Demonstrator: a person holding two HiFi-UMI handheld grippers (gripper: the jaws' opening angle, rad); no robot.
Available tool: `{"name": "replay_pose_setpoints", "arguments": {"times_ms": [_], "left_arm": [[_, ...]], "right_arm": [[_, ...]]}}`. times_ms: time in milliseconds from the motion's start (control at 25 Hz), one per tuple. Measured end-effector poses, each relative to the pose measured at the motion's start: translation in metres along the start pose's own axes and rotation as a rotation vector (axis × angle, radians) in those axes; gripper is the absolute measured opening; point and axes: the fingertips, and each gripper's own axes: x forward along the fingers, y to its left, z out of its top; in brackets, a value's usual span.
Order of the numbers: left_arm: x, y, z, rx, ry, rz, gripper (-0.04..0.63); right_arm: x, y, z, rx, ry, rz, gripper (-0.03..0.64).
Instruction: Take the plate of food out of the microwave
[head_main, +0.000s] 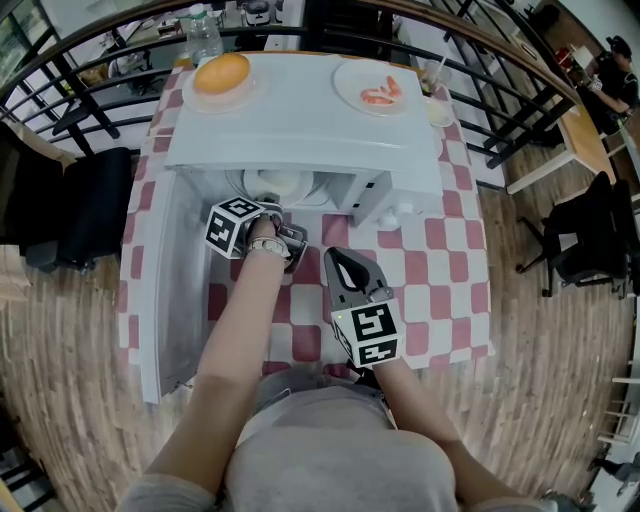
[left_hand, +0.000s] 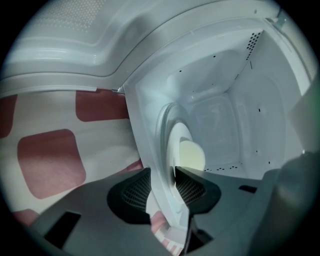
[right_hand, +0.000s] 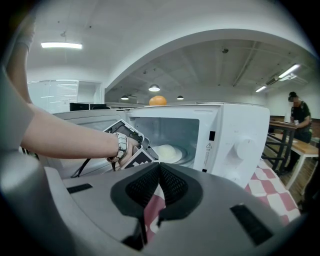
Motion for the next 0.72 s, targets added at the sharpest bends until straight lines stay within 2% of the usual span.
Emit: {"name": "replay_pose_setpoints", "arguments": {"times_ms": [240,720], "left_arm": [[-0.005,-0.002,0.000,-0.033,-0.009,-0.016,0.101],[-0.009,-0.003,-0.001,-0.103,-0.007,-0.039,0.077]], "right_arm": [[-0.005,0.000,-0.003,0.002,0.001,-0.012,0.023],[-0.011,-0.006,-0.005,0.013,-0.008,-0.029,0.023]]}}
